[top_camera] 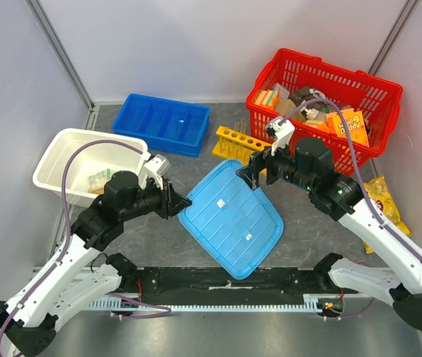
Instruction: Organize the chemistry lab equipment
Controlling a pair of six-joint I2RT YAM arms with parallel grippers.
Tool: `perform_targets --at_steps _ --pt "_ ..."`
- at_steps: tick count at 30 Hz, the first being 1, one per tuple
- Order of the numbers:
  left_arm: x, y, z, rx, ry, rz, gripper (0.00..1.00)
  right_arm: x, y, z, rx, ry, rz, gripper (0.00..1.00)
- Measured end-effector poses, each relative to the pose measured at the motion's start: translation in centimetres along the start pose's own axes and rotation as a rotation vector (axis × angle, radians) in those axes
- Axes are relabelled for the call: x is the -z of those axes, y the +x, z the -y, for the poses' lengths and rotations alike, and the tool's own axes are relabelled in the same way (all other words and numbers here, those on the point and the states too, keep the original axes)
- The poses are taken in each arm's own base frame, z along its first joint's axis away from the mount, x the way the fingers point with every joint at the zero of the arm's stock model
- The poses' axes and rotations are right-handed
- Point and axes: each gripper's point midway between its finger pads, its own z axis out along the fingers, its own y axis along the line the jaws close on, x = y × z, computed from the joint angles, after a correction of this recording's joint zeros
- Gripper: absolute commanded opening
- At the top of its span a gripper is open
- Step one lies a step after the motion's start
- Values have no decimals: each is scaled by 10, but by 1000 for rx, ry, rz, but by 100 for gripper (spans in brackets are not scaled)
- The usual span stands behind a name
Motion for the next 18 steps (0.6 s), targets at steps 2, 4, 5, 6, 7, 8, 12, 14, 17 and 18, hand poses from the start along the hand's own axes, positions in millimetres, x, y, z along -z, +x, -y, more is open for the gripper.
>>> perform_targets --at_steps 2,4,5,6,7,8,12,14,17,18 --pt "3 2 -1 -21 -2 -9 2 -4 10 14 9 -4 -49 98" --pt "6 2 -1 -35 -9 -18 2 -6 16 22 13 -24 -76 98" --pt "9 0 0 -45 -12 -17 2 -7 18 26 12 -36 -84 98" --pt "11 -2 1 -55 -13 -11 2 -8 19 31 8 -47 -86 98" --pt "14 -4 1 -64 -14 -3 2 -8 21 38 -3 -62 -83 98" --pt "17 -6 2 -75 -13 8 2 -8 24 43 -16 -71 -83 97" --pt "29 -11 4 -108 -21 54 2 -16 45 50 -91 -215 -96 96" --pt "34 -13 3 -120 -32 70 2 -22 60 44 -124 -306 -135 95" --pt "39 -18 5 -137 -33 95 2 -29 82 30 -166 -444 -183 96" --pt "40 -19 4 -140 -36 100 2 -29 87 27 -176 -478 -189 96"
